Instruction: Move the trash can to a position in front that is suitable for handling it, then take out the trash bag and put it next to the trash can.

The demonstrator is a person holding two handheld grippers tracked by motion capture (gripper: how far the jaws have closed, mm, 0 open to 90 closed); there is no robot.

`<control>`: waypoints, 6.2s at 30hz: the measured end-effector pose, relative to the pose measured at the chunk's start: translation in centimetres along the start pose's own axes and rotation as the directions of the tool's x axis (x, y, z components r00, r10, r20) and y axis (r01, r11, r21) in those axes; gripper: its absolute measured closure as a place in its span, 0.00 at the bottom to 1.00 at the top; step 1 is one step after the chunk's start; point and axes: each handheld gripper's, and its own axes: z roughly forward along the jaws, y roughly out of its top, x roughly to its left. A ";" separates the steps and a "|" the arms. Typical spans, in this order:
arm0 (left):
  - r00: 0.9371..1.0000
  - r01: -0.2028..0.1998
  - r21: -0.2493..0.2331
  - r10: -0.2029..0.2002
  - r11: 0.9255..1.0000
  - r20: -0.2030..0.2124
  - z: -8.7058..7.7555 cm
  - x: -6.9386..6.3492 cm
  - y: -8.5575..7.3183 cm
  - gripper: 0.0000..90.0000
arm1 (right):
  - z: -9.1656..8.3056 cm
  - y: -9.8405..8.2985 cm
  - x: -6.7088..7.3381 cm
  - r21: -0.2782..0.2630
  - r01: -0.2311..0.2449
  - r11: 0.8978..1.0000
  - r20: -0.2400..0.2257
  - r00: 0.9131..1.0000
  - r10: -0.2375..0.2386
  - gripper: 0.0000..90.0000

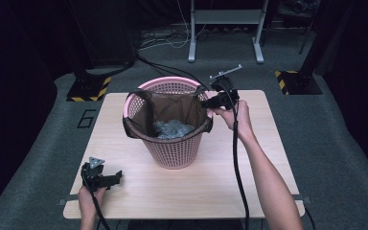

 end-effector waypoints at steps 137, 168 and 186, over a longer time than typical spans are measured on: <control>0.876 -0.295 -0.152 0.331 0.943 0.351 -3.6 -10.5 31.6 0.72 | -3.2 1.8 -4.3 -0.014 0.099 0.995 0.148 0.984 -0.096 0.66; 0.855 -0.365 -0.212 0.417 0.906 0.307 -5.9 -12.3 30.2 0.99 | -4.0 0.6 -4.7 -0.068 0.050 0.996 0.153 0.988 -0.039 0.85; 0.841 -0.340 -0.206 0.394 0.918 0.370 -5.7 -12.6 30.2 0.99 | -4.4 0.4 -3.9 -0.096 0.090 0.991 0.199 0.977 -0.070 0.92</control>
